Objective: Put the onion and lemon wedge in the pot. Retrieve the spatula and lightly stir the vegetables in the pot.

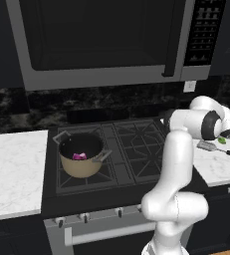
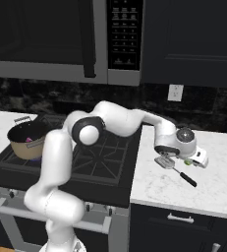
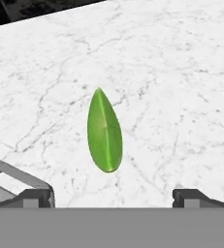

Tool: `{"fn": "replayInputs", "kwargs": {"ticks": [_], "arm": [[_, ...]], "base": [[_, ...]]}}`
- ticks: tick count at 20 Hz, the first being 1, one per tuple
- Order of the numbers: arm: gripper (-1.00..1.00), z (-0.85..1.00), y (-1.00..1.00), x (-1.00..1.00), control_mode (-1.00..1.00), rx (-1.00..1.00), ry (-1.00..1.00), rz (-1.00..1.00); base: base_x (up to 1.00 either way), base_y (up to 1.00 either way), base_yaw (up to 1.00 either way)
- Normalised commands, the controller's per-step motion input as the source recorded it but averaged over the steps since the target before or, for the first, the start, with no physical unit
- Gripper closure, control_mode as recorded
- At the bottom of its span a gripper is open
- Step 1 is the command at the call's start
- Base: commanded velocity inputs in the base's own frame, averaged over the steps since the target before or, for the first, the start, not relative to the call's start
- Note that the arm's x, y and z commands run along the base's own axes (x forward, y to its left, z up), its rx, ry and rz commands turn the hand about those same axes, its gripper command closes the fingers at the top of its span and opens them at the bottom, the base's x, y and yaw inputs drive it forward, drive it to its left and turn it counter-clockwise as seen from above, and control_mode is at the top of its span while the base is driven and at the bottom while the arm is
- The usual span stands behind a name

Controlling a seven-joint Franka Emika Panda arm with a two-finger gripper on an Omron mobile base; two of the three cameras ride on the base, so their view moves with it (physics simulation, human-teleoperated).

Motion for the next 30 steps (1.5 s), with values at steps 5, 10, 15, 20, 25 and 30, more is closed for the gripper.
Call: {"fn": "replayInputs", "kwargs": {"ticks": [5, 10, 15, 20, 25, 30], "arm": [[-1.00, -0.32, -0.05, 0.42, -1.00, 0.00, 0.02, 0.00], [-1.00, -0.27, 0.00, 0.44, -1.00, 0.00, 0.01, 0.00], [-1.00, -0.26, 0.00, 0.45, -1.00, 0.00, 0.00, 0.00], [1.00, -0.27, -0.02, 0.13, -1.00, 0.00, 0.00, 0.00], [1.00, -0.01, 0.00, -0.13, -1.00, 0.00, -0.02, 0.00], [1.00, 0.70, 0.15, -0.68, -1.00, 0.00, -0.06, 0.01]], "base": [[0.00, 0.00, 0.00], [0.00, 0.00, 0.00], [0.00, 0.00, 0.00], [0.00, 0.00, 0.00], [0.00, 0.00, 0.00], [0.00, 0.00, 0.00]]}}
